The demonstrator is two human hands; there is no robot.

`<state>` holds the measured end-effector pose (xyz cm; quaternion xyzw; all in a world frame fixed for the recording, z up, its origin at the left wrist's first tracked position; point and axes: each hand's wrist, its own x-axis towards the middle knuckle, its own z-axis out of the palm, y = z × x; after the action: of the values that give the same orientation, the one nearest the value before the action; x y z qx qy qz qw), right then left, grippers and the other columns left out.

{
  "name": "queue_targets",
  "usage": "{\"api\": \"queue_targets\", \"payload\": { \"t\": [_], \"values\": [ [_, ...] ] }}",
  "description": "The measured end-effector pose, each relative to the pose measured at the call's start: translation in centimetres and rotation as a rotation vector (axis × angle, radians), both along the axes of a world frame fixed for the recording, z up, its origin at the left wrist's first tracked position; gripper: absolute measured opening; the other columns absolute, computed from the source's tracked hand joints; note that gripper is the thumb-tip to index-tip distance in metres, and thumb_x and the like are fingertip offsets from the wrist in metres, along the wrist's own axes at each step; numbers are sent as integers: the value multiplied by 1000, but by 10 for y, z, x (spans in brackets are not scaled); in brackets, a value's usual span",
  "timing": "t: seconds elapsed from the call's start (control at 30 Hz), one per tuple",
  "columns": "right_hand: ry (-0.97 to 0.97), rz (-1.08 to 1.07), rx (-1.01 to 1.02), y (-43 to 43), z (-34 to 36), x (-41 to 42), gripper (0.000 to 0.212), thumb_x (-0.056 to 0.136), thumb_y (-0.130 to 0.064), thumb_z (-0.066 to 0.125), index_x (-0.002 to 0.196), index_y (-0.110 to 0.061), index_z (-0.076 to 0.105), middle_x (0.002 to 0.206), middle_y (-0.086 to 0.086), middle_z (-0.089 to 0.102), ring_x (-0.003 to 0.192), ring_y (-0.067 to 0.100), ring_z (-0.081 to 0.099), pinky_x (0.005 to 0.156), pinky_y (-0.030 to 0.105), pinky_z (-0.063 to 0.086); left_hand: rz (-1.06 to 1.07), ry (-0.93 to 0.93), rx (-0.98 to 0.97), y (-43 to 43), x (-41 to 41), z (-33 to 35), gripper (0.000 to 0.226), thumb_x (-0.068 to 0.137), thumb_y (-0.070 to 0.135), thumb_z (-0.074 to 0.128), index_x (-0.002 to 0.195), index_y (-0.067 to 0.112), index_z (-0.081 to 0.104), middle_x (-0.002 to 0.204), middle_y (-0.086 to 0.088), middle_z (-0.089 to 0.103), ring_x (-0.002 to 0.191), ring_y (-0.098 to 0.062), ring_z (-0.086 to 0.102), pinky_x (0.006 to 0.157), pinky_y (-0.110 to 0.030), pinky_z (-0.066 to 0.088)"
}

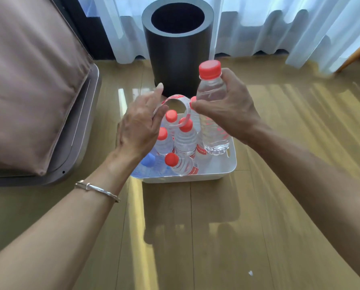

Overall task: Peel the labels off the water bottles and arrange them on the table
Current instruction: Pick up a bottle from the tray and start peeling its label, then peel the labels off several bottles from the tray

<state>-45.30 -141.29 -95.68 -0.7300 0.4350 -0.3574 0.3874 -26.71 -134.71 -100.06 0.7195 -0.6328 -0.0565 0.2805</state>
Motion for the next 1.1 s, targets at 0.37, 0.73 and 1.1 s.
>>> {"api": "queue_targets", "payload": {
  "t": [0.37,0.73,1.1],
  "values": [
    [22,82,47,11,0,33,31,75,-18,76,90,-28,51,75,-13,57,71,-2,58,66,14,47,353,-54,121,29,59,-17,63,97,52,25,150,21,38,128,-15,53,114,-41,48,90,-50,42],
    [85,124,26,21,-4,62,33,76,-17,76,83,-31,47,73,-15,55,64,-14,53,60,2,38,790,93,451,91,111,-76,44,103,38,34,137,17,51,137,-14,37,126,-35,32,103,-47,32],
    [146,115,30,20,-17,61,31,76,-21,76,95,-24,51,76,-16,55,68,-15,55,60,3,41,509,-122,597,94,58,-100,61,101,31,41,155,19,17,154,-13,20,137,-33,25,105,-44,29]
  ]
}}
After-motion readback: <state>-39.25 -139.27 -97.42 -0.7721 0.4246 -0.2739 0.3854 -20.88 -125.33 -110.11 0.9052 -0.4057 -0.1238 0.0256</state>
